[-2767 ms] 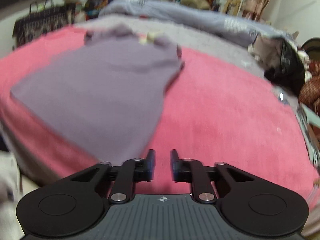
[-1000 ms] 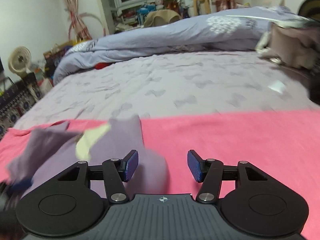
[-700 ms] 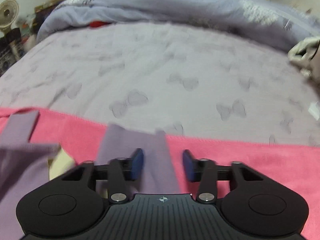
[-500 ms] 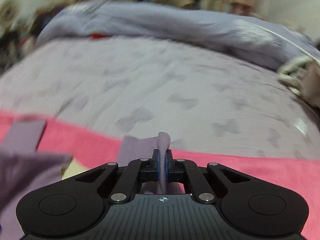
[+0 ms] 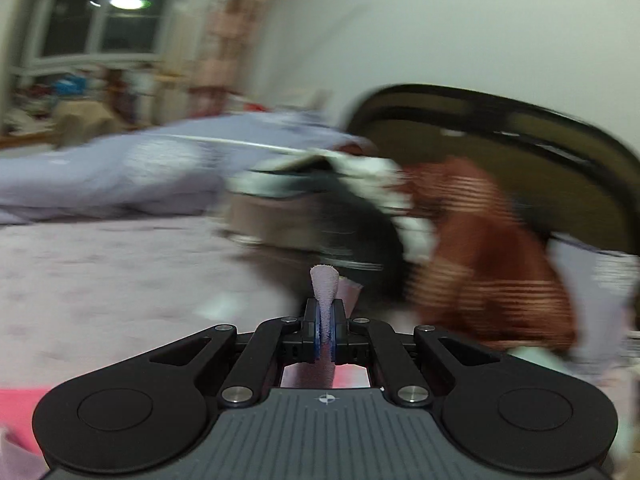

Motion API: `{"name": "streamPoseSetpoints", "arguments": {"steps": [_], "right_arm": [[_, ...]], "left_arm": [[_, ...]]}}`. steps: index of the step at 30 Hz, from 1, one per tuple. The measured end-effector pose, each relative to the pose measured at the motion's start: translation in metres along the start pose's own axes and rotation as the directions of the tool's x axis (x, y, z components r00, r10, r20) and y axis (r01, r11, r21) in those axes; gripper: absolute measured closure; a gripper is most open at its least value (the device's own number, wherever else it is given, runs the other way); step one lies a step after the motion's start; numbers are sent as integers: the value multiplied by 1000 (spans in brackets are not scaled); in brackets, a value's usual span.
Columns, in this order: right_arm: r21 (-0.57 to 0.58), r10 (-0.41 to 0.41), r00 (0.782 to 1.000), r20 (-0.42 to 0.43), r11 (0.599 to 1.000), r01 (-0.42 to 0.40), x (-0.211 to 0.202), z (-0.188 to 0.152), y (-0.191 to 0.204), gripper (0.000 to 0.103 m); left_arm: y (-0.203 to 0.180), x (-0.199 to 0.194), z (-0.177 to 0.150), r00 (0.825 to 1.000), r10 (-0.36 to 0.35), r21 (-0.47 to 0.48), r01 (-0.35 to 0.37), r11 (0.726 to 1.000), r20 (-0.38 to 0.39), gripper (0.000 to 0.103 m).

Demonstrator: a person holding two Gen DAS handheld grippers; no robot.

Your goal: Fold clothes

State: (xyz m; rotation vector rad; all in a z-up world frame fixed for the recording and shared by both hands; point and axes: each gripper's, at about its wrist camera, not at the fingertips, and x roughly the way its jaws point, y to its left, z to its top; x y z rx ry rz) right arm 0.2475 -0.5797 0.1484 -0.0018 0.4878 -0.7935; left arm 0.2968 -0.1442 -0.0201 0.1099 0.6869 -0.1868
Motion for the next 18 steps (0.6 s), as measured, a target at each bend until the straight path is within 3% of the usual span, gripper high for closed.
{"name": "streamPoseSetpoints", "arguments": {"steps": [3,6,7,9,11,13,14,16,17,18], "right_arm": [[5,-38,994,-99,999,39,14,-25,-51,96],[-50,-52,978,-203,998,43,29,-74,-66,89],[-82,-65,968,-242,996,46,34,-93,-66,84],[-132,-94,950,-299,990,56,40,-123,-62,54],[-170,-124,936,-330,983,70,41,-147,-54,44],[-187,-141,946,-293,978,88,28,-156,-46,44],[-186,-122,957,-264,980,73,17,-157,-42,43],[-167,35,971,-235,983,-76,-16,-158,-29,43],[-153,147,961,-235,971,-186,-34,-161,-22,43],[-132,282,927,-246,938,-321,-54,-166,-16,43]], "left_arm": [[0,0,0,1000,2,2,-2,1000,-1,0],[1,0,0,1000,2,3,-2,1000,-2,0],[1,0,0,1000,2,4,-2,1000,-2,0],[1,1,0,1000,2,5,-2,1000,-3,0],[1,0,0,1000,2,5,-2,1000,-3,0],[1,-2,0,1000,6,10,-6,1000,-6,0],[1,-3,0,1000,7,13,-7,1000,-7,0],[1,-5,0,1000,11,18,-10,1000,-10,0],[1,-6,0,1000,12,20,-12,1000,-11,0],[1,-7,0,1000,14,22,-14,1000,-13,0]]}}
